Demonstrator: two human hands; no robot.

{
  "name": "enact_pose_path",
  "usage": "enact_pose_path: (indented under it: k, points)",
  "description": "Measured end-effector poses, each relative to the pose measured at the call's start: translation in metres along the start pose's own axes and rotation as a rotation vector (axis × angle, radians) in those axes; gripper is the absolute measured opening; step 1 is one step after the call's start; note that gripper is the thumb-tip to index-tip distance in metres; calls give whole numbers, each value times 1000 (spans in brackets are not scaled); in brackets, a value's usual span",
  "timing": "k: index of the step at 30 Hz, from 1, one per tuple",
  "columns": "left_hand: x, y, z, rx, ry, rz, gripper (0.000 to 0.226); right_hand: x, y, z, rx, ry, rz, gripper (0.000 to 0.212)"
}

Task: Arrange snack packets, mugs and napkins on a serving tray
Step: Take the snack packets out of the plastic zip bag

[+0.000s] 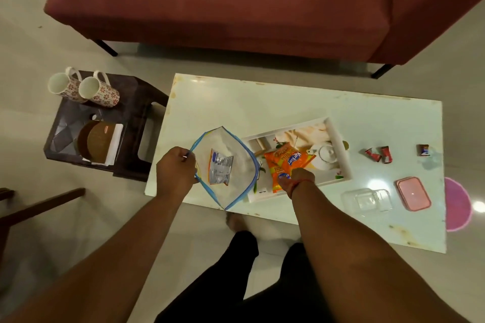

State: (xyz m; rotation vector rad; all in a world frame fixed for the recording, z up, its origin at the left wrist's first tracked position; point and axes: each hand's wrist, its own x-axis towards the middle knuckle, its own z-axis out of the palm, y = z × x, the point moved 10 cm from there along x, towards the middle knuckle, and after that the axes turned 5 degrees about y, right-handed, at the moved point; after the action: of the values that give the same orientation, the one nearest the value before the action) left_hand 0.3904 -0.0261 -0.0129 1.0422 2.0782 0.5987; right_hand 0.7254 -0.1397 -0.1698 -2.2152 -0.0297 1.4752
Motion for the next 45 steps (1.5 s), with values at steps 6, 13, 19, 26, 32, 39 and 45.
enact_pose_path:
  k: [6, 13, 19, 26, 32, 39, 45]
  points:
    - [-9, 15, 12, 6, -38, 32, 9, -31, -1, -37, 46, 162, -13, 15]
    - [-40, 62, 30, 45, -45, 86, 11, -138, -127, -58, -97, 294, -957, 13]
    - [-83, 112, 52, -4, -69, 135, 9, -177, -145, -3, -736, -161, -1165, 23]
    - [-145, 168, 85, -85, -161, 236, 11, -154, -131, 0, -1410, -346, -1017, 60]
    - [-164, 187, 89, -102, -134, 267, 7, -142, -150, -20, -1478, -225, -1045, 43]
    - [-143, 156, 69, -42, 16, 192, 7, -188, -180, -28, -1175, -93, -1384, 28]
    - [-112, 122, 41, 64, 102, 174, 12, -252, -202, -55, -622, -17, -1575, 8]
